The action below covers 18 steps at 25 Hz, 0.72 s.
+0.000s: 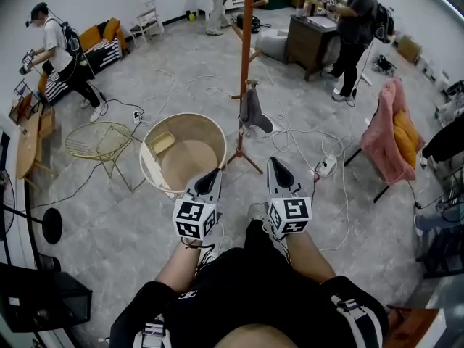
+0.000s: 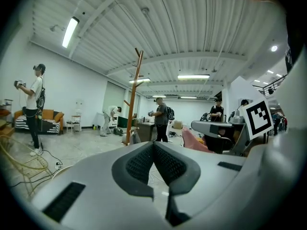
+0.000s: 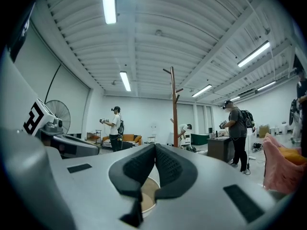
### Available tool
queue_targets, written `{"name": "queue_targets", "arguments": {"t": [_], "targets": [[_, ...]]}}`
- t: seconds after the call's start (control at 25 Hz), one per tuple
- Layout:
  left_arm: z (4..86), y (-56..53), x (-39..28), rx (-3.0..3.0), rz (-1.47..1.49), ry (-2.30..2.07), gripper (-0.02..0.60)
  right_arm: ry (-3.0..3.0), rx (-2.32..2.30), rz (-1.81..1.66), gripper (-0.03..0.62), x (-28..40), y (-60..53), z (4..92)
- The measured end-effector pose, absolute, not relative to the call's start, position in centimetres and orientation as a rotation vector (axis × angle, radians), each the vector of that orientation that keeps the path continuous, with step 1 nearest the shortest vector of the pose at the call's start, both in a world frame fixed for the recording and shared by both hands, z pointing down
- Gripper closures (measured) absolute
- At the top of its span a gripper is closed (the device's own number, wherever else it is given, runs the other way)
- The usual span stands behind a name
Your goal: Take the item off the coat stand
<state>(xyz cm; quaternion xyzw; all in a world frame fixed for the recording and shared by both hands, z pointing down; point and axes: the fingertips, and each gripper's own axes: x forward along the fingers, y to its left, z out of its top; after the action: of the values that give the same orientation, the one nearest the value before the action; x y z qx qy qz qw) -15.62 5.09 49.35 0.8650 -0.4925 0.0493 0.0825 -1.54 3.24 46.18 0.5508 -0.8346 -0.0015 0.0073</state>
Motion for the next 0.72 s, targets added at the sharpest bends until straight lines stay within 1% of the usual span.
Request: {"name": "queue_targets", "arguments": {"t": [0.32, 0.72], "targets": [[50.5, -5.1, -14.9, 2.550, 0.189, -1.505, 0.566, -2.603, 1.736, -0.007, 0.579, 0.5, -7.8, 47.3], [46.8, -22.6, -11.3, 2.544, 0.200, -1.562, 0.566, -2.670, 1.694, 0.007, 0.579, 4.0, -25.9, 44.2]]}}
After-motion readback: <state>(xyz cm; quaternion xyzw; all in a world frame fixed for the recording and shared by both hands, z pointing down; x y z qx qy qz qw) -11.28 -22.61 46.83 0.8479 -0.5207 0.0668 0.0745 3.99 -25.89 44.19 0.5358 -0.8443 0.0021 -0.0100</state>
